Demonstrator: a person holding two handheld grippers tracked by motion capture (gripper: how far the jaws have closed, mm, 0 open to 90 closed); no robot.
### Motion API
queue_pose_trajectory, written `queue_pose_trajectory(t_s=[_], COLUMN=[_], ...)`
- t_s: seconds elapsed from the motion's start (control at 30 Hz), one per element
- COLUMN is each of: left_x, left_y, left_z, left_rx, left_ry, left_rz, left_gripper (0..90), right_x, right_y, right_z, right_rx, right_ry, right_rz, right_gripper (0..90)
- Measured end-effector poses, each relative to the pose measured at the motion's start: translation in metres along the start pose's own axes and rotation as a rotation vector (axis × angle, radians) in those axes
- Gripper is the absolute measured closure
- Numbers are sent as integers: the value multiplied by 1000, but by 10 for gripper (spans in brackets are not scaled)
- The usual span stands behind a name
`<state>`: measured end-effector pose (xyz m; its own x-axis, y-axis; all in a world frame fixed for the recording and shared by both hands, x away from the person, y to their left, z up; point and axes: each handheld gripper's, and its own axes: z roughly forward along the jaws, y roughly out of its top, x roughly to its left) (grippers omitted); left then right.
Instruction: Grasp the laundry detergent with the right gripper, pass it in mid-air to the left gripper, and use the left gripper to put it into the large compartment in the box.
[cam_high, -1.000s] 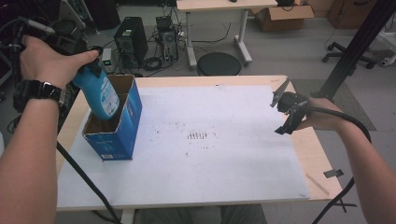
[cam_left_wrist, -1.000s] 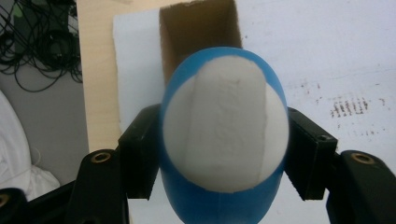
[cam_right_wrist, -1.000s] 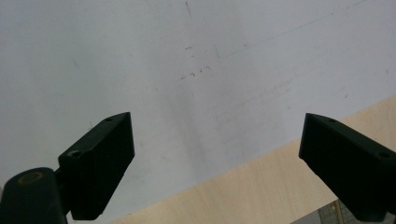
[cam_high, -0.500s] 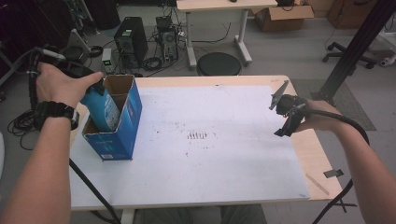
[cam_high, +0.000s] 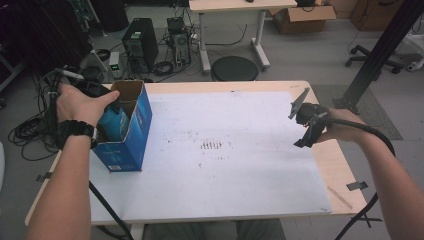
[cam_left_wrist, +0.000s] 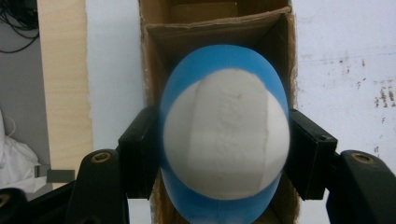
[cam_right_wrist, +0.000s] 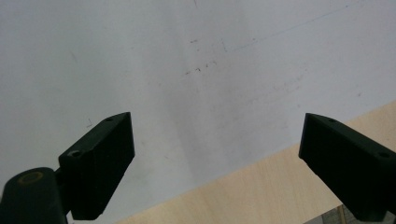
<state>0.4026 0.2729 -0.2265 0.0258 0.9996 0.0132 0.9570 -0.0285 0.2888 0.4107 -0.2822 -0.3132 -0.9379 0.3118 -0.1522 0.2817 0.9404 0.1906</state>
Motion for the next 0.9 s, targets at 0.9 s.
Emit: queue_pose_trajectory(t_s=[0.9], left_x=[-6], left_y=[-7], left_z=[37], left_rx=[49], left_ry=[41], left_rz=[6], left_gripper=[381], right_x=[1], right_y=[-2], right_z=[8], right_rx=[11], right_ry=[7], right_rz=[0], right_gripper=[102])
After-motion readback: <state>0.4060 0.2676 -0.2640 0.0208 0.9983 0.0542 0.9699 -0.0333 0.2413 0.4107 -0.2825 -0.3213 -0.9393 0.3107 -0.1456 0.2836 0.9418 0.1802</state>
